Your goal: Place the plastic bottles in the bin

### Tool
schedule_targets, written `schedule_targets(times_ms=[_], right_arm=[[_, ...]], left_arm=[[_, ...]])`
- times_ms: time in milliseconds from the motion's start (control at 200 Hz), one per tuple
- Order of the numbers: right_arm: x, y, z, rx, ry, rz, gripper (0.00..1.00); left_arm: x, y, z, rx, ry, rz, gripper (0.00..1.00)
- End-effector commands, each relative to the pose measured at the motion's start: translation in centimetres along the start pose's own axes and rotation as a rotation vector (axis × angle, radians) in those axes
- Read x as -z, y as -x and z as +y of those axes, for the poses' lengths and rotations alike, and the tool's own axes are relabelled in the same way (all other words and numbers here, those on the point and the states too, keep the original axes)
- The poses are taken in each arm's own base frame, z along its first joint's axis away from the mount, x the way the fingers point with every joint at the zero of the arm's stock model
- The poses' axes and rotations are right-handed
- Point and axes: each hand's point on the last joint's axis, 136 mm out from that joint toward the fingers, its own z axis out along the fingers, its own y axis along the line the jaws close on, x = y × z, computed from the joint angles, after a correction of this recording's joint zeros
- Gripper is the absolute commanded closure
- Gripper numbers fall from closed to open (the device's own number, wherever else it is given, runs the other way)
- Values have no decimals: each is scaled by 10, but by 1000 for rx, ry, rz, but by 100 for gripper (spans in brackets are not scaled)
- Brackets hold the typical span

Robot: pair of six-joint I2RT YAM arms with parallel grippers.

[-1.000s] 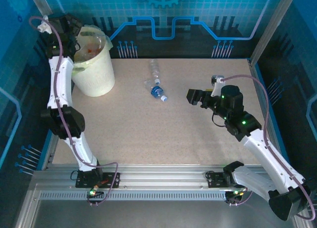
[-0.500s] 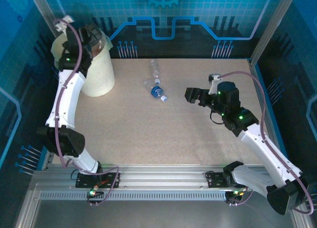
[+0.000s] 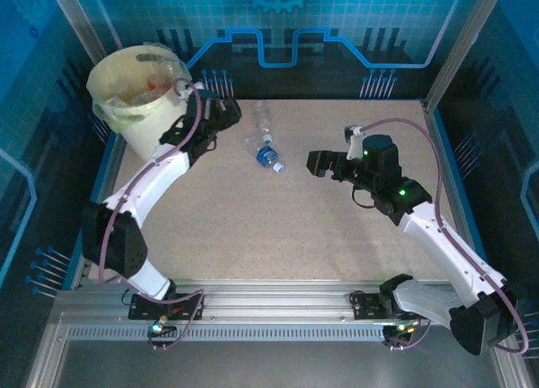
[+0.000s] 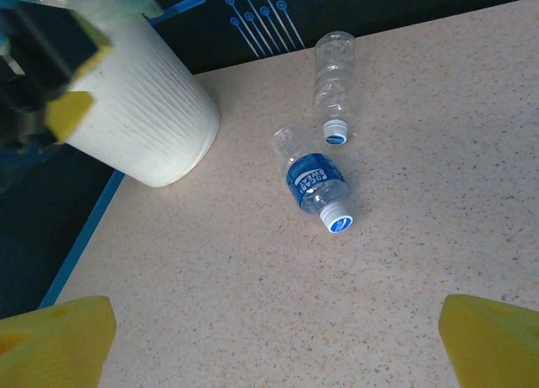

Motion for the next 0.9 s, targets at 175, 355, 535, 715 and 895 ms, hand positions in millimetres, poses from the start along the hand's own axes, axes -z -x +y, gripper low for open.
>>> schedule_targets(times_ms=[175, 355, 535, 715, 895], right_arm=[[6, 6, 15, 9, 56, 3, 0], [12, 8, 13, 6, 25, 4, 0], [21, 7, 12, 16, 4, 7, 0], [26, 2, 3, 13, -37, 7, 0], [26, -6, 3, 23, -31, 34, 0]], left_arm=[[-71, -91, -24, 189, -45, 262, 1], [-107, -154, -14, 279, 33, 396, 1], [-132, -182, -16, 253, 40, 454, 1], [-145, -204, -17, 117, 51, 504, 9], [-150, -221, -5, 57, 79, 545, 20]])
